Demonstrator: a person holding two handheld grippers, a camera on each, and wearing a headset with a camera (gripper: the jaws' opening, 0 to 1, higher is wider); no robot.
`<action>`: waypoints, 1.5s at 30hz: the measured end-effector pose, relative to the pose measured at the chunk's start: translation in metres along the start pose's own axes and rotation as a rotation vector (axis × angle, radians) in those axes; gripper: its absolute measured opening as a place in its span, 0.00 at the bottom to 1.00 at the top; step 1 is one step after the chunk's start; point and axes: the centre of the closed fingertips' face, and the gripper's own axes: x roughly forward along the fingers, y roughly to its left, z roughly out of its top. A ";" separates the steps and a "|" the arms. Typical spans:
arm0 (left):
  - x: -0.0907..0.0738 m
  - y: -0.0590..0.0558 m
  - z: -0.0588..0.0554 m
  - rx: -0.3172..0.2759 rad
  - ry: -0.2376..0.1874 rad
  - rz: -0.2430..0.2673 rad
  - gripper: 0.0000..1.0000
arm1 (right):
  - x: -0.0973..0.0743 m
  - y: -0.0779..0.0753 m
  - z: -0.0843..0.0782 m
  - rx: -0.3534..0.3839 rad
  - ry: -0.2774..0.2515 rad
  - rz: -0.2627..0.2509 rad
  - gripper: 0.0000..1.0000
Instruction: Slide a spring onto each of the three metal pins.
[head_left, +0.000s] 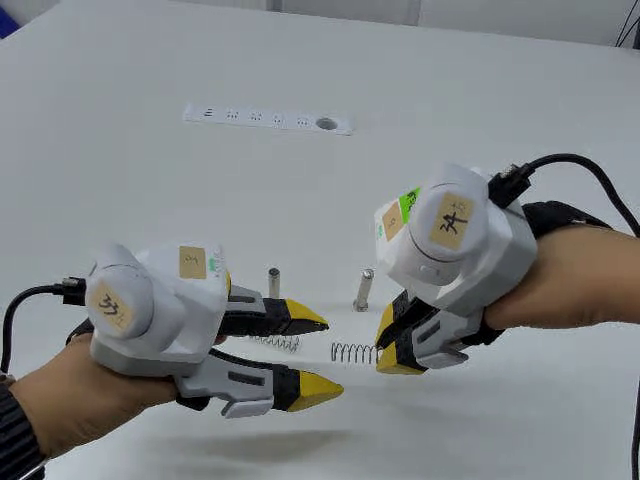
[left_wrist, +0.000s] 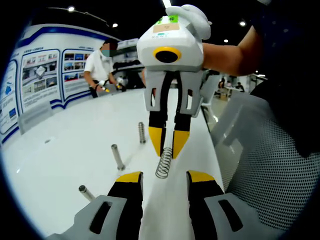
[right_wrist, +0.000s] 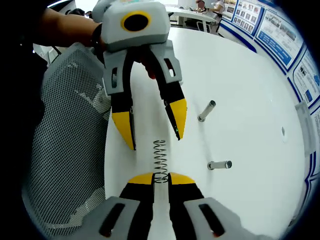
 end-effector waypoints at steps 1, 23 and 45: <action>0.000 -0.001 0.000 0.002 0.002 -0.002 0.34 | 0.000 0.001 0.002 -0.007 -0.002 0.002 0.11; 0.000 -0.008 0.002 0.049 -0.002 -0.028 0.12 | -0.001 0.010 0.012 -0.061 0.000 0.016 0.11; -0.006 -0.012 0.016 0.082 -0.042 -0.040 0.10 | 0.001 0.011 0.010 -0.057 -0.019 0.027 0.13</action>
